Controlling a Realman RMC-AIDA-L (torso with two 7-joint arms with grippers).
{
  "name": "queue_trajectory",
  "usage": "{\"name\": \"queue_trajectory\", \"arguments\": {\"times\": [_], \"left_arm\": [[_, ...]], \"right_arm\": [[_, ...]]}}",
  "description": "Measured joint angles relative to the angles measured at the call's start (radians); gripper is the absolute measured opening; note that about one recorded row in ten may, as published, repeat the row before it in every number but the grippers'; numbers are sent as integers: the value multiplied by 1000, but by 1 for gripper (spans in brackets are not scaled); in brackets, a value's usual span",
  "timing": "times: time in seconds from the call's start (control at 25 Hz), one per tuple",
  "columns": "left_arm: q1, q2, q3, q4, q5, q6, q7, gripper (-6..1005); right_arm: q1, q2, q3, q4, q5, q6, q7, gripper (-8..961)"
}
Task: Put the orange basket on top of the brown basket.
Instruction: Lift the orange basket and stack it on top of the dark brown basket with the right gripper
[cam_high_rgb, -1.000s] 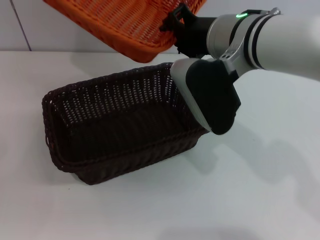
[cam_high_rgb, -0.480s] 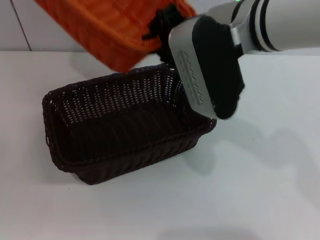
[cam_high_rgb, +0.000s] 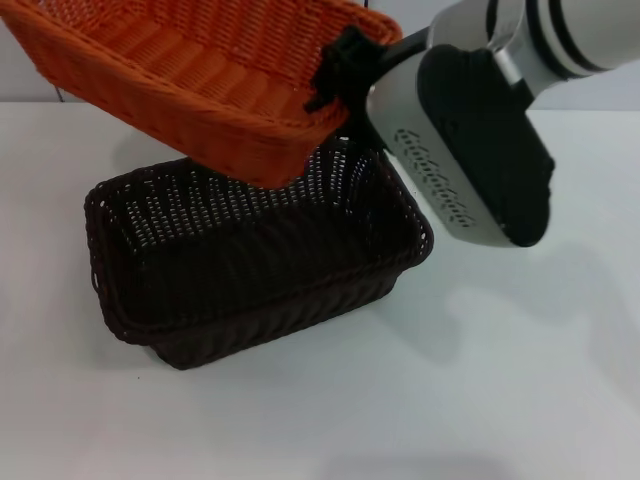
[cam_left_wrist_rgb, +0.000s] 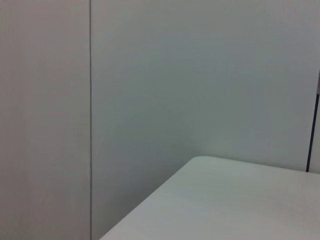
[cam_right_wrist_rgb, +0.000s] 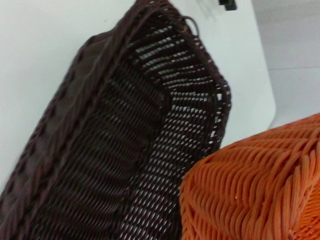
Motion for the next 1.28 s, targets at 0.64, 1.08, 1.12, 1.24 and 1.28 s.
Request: {"name": "queue_trajectory", "arguments": {"times": [0.64, 1.08, 1.12, 1.24, 1.28], "left_arm": [[-8, -2, -5, 0, -45, -24, -26, 795], [-8, -3, -5, 5, -62, -41, -27, 795], [-8, -3, -5, 6, -63, -44, -27, 795], [-9, -3, -5, 8, -64, -47, -28, 795], [-9, -3, -5, 8, -64, -48, -28, 795]], "right_arm": [[-7, -10, -9, 39, -26, 166, -125, 202], [16, -9, -13, 7, -103, 212, -154, 195], [17, -9, -16, -1, -114, 210, -157, 194], [20, -6, -30, -24, -152, 197, -159, 192], [21, -5, -36, -28, -159, 194, -159, 191]]}}
